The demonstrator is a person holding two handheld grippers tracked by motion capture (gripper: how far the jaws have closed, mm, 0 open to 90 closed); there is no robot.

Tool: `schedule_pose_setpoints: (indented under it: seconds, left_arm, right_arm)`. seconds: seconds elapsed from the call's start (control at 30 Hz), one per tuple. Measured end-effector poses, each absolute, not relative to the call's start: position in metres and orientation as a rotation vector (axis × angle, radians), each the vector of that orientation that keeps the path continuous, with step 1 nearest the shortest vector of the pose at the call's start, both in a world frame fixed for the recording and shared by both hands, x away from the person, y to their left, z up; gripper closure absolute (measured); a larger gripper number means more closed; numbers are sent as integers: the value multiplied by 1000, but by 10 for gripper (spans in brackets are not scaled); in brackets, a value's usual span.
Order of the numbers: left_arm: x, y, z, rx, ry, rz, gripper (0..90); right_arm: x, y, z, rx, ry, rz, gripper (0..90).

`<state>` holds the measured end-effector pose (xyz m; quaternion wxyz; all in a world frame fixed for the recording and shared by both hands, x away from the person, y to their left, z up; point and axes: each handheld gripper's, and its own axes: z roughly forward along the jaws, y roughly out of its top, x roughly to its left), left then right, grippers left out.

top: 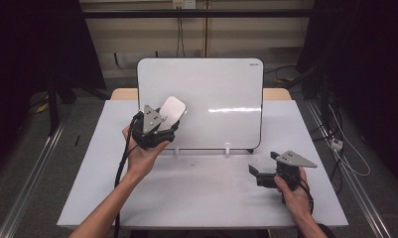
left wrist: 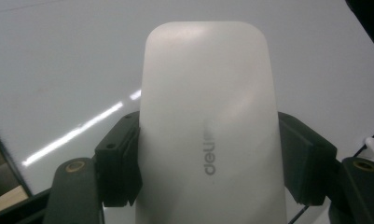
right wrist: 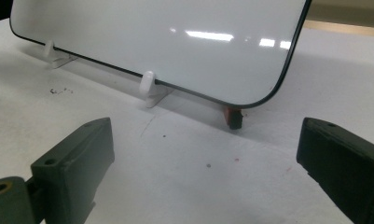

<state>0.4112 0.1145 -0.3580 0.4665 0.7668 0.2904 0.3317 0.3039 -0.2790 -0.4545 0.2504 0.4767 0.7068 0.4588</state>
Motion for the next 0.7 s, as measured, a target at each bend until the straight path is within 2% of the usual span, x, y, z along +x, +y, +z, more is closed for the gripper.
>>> schedule_pose_setpoints:
  seconds: [0.3, 0.7]
  left_arm:
    - [409, 133, -355, 1916, 730, 891, 310]
    - [400, 152, -371, 1933, 804, 965, 310]
  right_arm:
    - [303, -279, -455, 1298, 1922, 1257, 37]
    - [301, -279, -455, 1280, 1950, 1250, 37]
